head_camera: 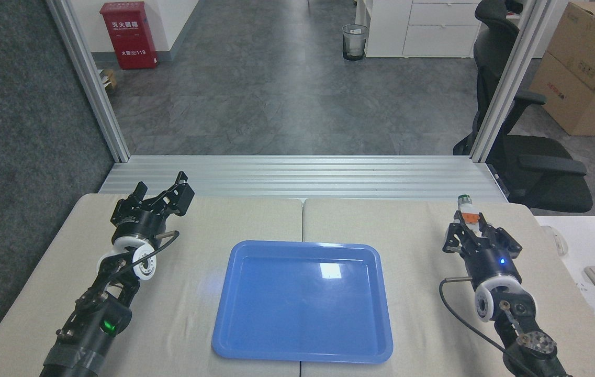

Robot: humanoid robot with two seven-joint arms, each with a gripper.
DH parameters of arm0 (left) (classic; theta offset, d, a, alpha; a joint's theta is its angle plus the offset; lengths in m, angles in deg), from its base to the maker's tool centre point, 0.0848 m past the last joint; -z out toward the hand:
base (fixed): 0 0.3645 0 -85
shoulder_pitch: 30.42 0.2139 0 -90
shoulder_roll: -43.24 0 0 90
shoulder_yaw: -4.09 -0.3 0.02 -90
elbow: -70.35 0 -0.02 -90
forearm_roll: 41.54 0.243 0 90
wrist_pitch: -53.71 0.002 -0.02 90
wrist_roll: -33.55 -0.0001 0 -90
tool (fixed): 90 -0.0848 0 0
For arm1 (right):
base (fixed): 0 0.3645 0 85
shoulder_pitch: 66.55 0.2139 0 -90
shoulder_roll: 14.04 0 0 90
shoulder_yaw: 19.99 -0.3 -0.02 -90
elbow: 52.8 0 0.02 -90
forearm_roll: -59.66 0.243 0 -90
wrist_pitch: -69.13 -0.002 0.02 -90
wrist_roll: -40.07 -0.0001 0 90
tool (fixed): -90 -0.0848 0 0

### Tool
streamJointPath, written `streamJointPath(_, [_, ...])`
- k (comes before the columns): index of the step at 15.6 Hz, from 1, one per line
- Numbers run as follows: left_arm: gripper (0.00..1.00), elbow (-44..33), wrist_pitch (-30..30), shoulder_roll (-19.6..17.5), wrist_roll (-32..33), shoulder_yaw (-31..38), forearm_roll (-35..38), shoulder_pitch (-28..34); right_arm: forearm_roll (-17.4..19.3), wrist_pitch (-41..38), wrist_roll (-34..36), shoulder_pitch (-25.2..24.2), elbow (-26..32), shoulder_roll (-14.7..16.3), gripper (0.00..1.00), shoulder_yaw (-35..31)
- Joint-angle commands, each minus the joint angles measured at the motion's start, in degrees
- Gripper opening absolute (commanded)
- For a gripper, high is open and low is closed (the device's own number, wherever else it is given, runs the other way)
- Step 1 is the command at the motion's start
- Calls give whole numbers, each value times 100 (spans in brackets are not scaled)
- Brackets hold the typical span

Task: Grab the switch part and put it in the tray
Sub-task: 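Lift the switch part and carry it over the blue tray, then lower the switch part into the tray and open the right gripper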

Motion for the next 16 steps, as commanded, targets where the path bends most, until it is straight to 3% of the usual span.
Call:
streamJointPath(1, [100, 0, 4, 0, -1, 0, 0, 0, -574, -20, -166, 547, 1890, -1127, 0, 1976])
streamJointPath(3, [100, 0, 4, 0, -1, 0, 0, 0, -919, -20, -343, -21, 1909, -1566, 0, 2532])
streamJointPath(7, [100, 0, 4, 0, -1, 0, 0, 0, -1121, -178, -517, -1201, 1691, -1577, 0, 3009])
streamJointPath(11, [100, 0, 4, 0, -1, 0, 0, 0, -1157, 5, -606, -1317, 689, -1586, 0, 2904])
streamJointPath(12, [100, 0, 4, 0, -1, 0, 0, 0, -1114, 136, -606, -1317, 644, -1594, 8, 2869])
streamJointPath(13, [100, 0, 4, 0, -1, 0, 0, 0, -1070, 242, -598, -1300, 635, -1594, 39, 2781])
streamJointPath(14, [100, 0, 4, 0, -1, 0, 0, 0, -1052, 261, -572, -1256, 617, -1594, 99, 2632])
streamJointPath(16, [100, 0, 4, 0, -1, 0, 0, 0, -1043, 243, -501, -1046, 451, -1664, 100, 2107])
